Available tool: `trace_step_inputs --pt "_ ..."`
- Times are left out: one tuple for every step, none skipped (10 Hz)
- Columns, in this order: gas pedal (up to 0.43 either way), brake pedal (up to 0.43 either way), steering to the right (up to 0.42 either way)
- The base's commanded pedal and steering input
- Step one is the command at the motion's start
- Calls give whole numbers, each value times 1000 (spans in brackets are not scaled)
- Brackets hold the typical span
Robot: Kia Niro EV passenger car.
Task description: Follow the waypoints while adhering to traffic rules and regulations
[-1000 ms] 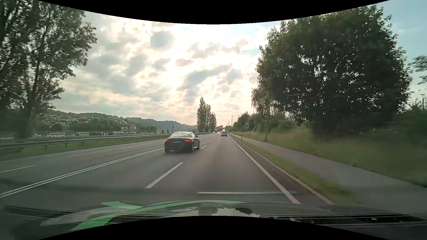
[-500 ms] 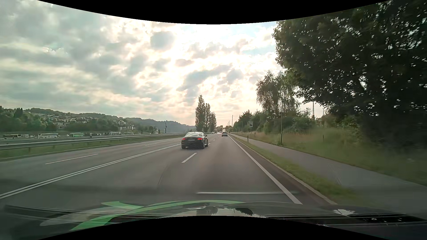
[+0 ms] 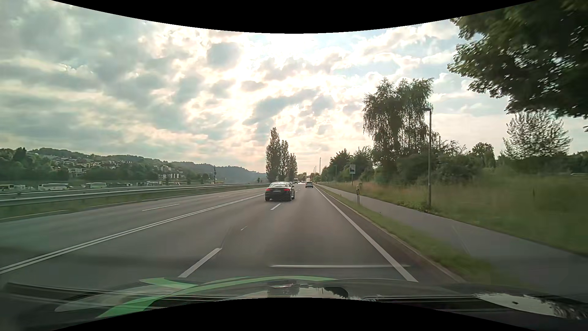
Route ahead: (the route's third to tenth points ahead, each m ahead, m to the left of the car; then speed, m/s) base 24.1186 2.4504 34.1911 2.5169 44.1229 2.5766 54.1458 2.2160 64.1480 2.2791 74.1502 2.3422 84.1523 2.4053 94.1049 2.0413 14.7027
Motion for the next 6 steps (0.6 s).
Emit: trace_step_inputs --pt "118 0 1" --pt "130 0 0" --pt "138 0 0" --pt "157 0 0" --pt "157 0 0" --pt "157 0 0"
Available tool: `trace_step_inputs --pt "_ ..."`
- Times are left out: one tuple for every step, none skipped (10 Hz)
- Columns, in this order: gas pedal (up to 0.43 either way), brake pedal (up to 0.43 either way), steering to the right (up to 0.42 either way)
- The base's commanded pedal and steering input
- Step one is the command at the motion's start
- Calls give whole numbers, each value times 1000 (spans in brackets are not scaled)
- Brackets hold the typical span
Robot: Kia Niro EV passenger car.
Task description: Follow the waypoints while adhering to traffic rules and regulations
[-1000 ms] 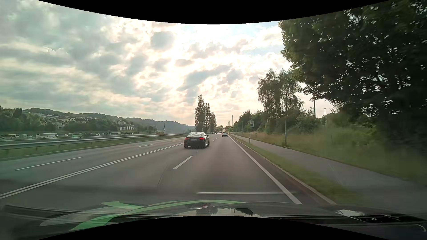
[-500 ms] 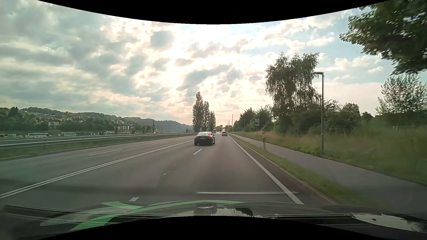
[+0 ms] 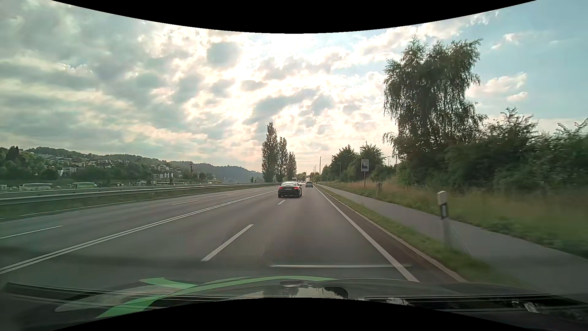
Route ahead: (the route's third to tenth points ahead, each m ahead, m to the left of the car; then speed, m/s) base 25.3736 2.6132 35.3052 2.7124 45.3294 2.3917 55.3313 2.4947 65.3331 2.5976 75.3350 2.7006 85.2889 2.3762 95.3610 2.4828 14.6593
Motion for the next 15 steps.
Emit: trace_step_inputs --pt "157 0 0" --pt "150 0 0" --pt "138 0 0" --pt "130 0 0" --pt "110 0 0" --pt "110 0 0" --pt "118 0 0" --pt "130 0 0" --pt "138 0 0" --pt "138 0 0" --pt "150 0 0" --pt "150 0 0" --pt "150 0 0" --pt "150 0 0" --pt "150 0 0"
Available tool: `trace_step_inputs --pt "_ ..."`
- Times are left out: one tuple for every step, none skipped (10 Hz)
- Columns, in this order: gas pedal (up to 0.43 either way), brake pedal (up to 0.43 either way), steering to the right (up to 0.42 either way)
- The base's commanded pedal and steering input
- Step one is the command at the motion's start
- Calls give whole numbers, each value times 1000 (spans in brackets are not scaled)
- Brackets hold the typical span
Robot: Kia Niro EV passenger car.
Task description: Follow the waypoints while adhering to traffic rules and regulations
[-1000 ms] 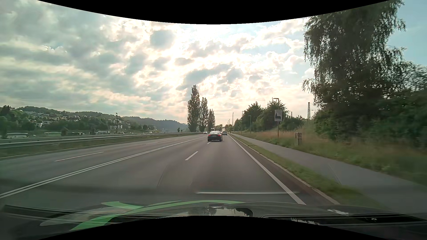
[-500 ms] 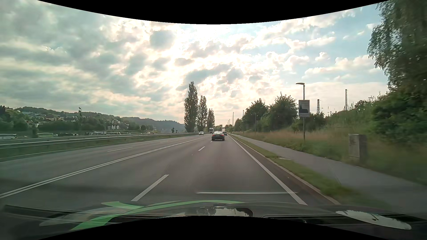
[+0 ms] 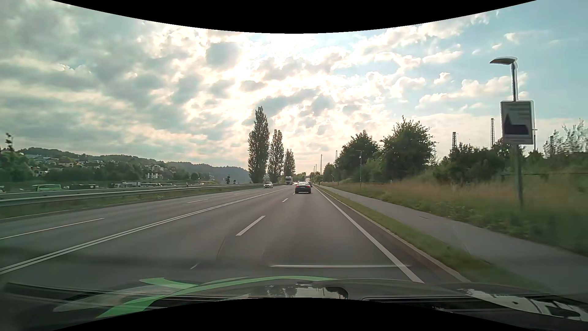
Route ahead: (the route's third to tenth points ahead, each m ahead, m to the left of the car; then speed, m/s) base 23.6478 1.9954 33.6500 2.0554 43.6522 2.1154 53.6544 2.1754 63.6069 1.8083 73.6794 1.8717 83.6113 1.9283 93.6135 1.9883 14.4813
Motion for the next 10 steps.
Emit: trace_step_inputs --pt "150 0 0" --pt "130 0 0" --pt "110 0 0" --pt "98 0 0" --pt "87 0 0" --pt "59 0 0" --pt "59 0 0" --pt "67 0 0" --pt "98 0 0" --pt "118 0 0"
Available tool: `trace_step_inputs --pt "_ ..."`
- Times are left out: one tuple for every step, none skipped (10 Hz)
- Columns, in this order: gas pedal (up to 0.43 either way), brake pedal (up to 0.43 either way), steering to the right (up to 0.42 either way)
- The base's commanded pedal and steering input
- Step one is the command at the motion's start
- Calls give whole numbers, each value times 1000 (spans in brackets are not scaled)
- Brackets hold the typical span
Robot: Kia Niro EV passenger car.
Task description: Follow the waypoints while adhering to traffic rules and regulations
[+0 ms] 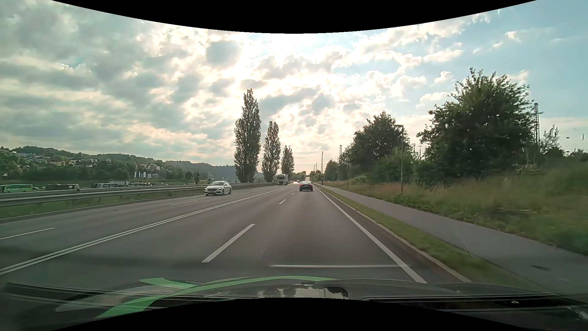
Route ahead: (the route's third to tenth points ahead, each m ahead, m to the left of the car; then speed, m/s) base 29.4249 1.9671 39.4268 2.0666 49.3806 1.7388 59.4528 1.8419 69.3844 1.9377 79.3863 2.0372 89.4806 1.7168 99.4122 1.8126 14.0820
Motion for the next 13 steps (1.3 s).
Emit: trace_step_inputs --pt "118 0 0" --pt "138 0 0" --pt "189 0 0" --pt "197 0 0" --pt "220 0 -1" --pt "220 0 0" --pt "220 0 -1" --pt "228 0 0" --pt "248 0 -1" --pt "260 0 -1" --pt "268 0 -1" --pt "268 0 0" --pt "268 0 -1"
